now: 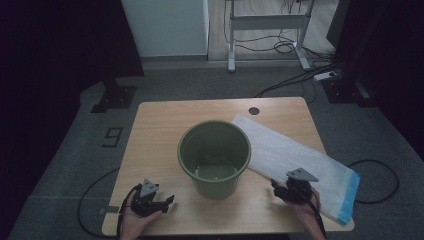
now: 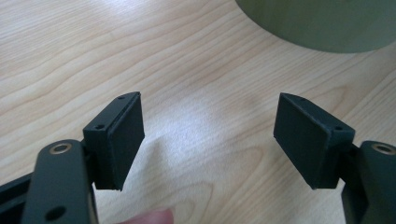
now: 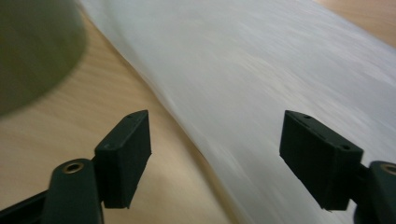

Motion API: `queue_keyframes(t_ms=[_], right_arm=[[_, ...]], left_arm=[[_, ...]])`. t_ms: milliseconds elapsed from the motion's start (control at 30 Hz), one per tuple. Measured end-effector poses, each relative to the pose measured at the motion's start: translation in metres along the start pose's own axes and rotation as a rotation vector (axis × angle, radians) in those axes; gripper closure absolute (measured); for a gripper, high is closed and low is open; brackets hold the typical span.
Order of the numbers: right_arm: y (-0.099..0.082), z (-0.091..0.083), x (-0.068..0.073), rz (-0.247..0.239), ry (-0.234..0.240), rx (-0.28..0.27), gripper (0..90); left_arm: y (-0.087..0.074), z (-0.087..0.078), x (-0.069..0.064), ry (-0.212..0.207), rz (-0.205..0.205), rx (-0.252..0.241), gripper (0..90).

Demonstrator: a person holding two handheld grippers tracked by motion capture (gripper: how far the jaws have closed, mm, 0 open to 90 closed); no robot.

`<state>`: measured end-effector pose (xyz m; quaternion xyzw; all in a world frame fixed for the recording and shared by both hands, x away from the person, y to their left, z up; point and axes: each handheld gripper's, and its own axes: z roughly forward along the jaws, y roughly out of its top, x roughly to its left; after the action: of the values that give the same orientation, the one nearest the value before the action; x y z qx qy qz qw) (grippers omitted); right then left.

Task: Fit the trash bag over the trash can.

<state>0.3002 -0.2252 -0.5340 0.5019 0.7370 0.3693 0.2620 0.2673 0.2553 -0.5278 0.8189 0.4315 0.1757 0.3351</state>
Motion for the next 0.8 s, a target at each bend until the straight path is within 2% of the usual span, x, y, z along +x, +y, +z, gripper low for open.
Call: queue_keyframes(t_ms=[67, 100, 200, 233, 267, 300, 333, 467, 600, 633, 667, 700, 733, 767, 800], right_arm=[[0.004, 0.006, 0.003, -0.007, 0.012, 0.003, 23.0], [0.015, 0.025, 0.011, -0.023, 0.034, 0.021, 23.0], [0.025, 0.042, 0.018, -0.023, 0.049, 0.038, 23.1], [0.035, 0.055, 0.027, -0.05, 0.053, 0.049, 22.9], [0.035, 0.055, 0.027, -0.05, 0.053, 0.049, 22.9], [0.045, 0.065, 0.036, -0.085, 0.051, 0.063, 23.0], [0.045, 0.065, 0.036, -0.085, 0.051, 0.063, 23.0], [0.054, 0.083, 0.041, -0.096, 0.06, 0.111, 25.0], [0.051, 0.091, 0.037, -0.073, 0.062, 0.141, 26.6], [0.048, 0.091, 0.031, -0.035, 0.077, 0.118, 38.2], [0.046, 0.089, 0.029, -0.034, 0.07, 0.1, 43.7], [0.046, 0.089, 0.029, -0.034, 0.07, 0.1, 43.7], [0.043, 0.088, 0.023, -0.02, 0.056, 0.073, 53.6], [0.041, 0.087, 0.02, -0.014, 0.051, 0.064, 59.1], [0.041, 0.087, 0.02, -0.014, 0.051, 0.064, 59.1]], left_arm=[[-0.001, -0.001, 0.0, 0.003, -0.003, -0.001, 24.0], [-0.003, -0.003, 0.001, 0.007, -0.01, -0.002, 24.0], [-0.005, -0.005, 0.001, 0.014, -0.017, -0.002, 23.9], [-0.007, -0.006, 0.002, 0.018, -0.019, 0.001, 23.9], [-0.007, -0.006, 0.002, 0.018, -0.019, 0.001, 23.9], [-0.01, -0.007, 0.002, 0.02, -0.021, 0.003, 23.9], [-0.01, -0.007, 0.002, 0.02, -0.021, 0.003, 24.0], [-0.014, -0.01, 0.004, 0.025, -0.03, 0.002, 24.0], [-0.015, -0.012, 0.005, 0.028, -0.027, -0.002, 24.4], [-0.016, -0.012, 0.006, 0.028, -0.017, -0.002, 24.5], [-0.016, -0.012, 0.006, 0.029, -0.02, -0.003, 24.6], [-0.016, -0.012, 0.006, 0.029, -0.02, -0.003, 24.6], [-0.017, -0.011, 0.008, 0.032, -0.025, -0.001, 24.7], [-0.017, -0.011, 0.007, 0.032, -0.024, 0.001, 24.8], [-0.017, -0.011, 0.007, 0.032, -0.024, 0.001, 24.8]])
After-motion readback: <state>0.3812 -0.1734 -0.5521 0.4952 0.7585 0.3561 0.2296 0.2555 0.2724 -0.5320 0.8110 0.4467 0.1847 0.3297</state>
